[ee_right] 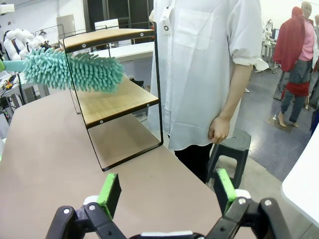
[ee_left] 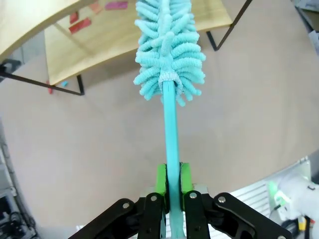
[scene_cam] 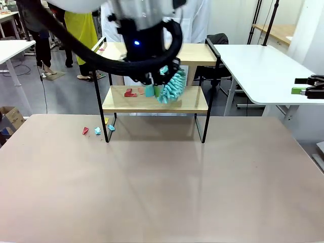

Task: Clean the shelf.
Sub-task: Clean the specific section of the Shelf indicated by the human with the Duster.

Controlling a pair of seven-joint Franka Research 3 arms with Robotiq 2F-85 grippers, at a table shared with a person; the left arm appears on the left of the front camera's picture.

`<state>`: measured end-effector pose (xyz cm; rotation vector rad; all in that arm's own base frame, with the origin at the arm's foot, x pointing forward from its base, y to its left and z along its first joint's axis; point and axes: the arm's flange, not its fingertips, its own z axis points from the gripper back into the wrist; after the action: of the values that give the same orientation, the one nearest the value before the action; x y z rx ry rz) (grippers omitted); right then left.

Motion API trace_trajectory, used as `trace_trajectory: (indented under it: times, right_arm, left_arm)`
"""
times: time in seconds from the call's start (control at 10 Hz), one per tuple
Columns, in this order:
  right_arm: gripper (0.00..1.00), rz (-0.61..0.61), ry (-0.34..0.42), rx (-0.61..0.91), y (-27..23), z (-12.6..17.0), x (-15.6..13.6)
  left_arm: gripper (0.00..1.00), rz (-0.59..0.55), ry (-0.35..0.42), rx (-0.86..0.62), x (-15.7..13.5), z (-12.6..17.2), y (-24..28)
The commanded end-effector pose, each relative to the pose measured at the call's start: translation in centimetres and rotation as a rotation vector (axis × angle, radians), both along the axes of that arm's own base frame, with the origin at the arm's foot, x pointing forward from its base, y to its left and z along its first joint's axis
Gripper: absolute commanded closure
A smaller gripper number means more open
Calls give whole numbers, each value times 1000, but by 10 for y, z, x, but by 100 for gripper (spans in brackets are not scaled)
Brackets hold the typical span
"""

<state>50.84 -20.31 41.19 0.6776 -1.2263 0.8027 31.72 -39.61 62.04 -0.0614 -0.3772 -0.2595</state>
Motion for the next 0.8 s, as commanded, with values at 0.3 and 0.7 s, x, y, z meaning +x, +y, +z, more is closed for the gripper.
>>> trace_trajectory:
  times: [0.3,0.7]
  right_arm:
    - [0,-6,-6,-2,2,3,2]
    - [0,-6,-6,-2,2,3,2]
  left_arm:
    - [87,-10,39,5,1,-10,-25]
    - [87,88,-113,-14,-34,-40,-73]
